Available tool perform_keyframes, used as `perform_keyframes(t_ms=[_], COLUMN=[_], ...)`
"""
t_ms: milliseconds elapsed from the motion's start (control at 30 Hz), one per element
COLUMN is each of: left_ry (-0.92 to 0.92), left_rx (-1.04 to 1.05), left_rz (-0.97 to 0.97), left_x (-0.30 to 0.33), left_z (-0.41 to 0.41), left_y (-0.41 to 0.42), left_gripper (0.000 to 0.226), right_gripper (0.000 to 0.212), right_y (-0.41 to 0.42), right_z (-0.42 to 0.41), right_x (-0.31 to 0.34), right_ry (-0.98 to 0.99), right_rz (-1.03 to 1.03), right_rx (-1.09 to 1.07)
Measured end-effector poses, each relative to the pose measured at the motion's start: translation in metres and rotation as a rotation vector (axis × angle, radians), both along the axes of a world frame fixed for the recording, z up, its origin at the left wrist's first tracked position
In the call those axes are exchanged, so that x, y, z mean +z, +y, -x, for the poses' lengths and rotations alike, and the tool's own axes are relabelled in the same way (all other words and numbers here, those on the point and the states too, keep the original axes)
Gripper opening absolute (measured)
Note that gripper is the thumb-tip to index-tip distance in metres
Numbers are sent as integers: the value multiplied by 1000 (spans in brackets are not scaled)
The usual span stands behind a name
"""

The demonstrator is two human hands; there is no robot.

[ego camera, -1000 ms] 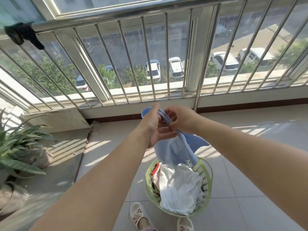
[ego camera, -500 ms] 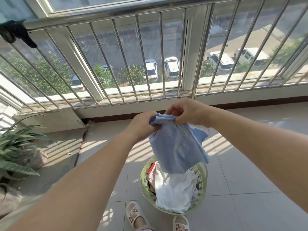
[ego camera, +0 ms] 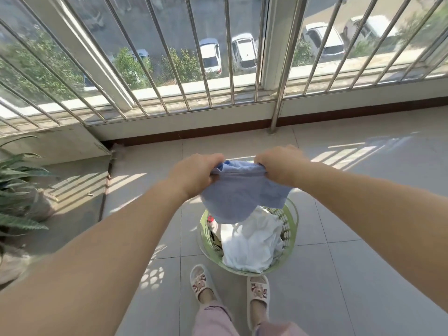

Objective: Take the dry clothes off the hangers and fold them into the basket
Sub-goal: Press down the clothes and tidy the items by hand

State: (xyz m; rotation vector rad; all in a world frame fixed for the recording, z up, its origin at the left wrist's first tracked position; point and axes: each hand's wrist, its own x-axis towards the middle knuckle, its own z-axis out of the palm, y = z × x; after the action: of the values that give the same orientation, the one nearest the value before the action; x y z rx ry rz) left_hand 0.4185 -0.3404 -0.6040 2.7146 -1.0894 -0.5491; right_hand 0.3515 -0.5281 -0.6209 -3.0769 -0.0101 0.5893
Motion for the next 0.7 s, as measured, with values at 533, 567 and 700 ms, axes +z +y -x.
perform_keyframes(t_ms=[533, 567, 700], left_ry=[-53, -8, 130], left_rx=[-269, -293, -398], left_rz=[-118, -145, -270], left_x=[-118, -131, -191], left_z=[0, 6, 27], left_y=[11, 16, 42], left_gripper=[20, 18, 24], right_gripper=[15, 14, 16], right_y=[12, 19, 50], right_z=[28, 35, 66], right_x=[-92, -104, -170], right_ry=[41, 67, 195], right_rz=[-56, -75, -120], right_rx=[-97, -104, -168])
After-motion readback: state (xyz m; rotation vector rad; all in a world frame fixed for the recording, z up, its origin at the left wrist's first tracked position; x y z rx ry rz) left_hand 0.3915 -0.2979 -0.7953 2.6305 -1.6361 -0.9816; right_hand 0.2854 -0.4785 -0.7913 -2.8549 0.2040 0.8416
